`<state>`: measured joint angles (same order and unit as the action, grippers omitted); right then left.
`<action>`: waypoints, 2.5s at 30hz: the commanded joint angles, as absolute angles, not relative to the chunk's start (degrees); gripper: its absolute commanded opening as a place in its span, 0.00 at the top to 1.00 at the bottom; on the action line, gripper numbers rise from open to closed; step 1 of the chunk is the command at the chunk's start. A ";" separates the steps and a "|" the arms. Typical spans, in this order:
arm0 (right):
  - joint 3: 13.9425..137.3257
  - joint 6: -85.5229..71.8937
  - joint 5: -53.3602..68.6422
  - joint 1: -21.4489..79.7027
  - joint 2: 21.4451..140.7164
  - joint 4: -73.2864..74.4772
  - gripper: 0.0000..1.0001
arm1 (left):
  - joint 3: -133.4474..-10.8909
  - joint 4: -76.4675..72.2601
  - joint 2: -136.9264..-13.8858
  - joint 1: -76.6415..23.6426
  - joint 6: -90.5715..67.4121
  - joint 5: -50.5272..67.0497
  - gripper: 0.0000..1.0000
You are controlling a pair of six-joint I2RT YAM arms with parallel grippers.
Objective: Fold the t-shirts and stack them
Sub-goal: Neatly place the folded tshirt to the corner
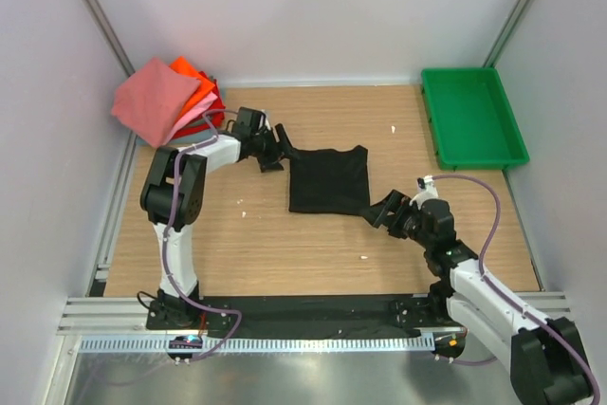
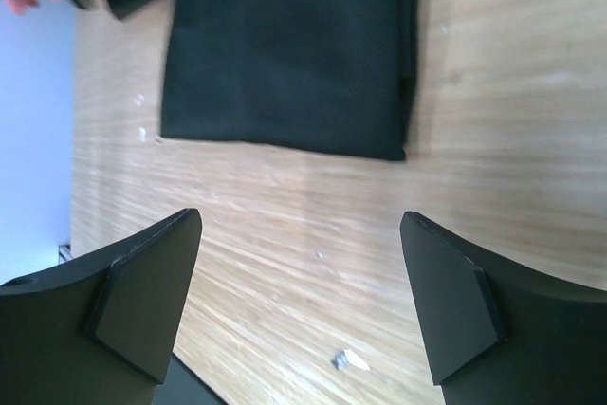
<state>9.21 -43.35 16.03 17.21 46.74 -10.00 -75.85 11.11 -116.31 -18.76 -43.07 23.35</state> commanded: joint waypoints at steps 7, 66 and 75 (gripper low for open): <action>7.91 -44.03 15.02 17.58 46.49 -19.86 0.07 | -79.27 4.84 -124.97 -23.46 -45.09 23.47 0.53; 4.39 -45.17 16.87 15.47 39.90 -21.27 0.06 | -142.82 38.42 -123.40 -0.27 -48.23 29.35 1.00; 3.96 -45.26 17.31 15.03 39.20 -21.36 0.06 | -142.47 27.69 -120.85 5.71 -55.45 29.88 1.00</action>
<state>4.05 -45.21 17.08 15.35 40.10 -18.35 -140.49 34.92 -123.48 4.01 -51.35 27.73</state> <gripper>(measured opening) 0.942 0.017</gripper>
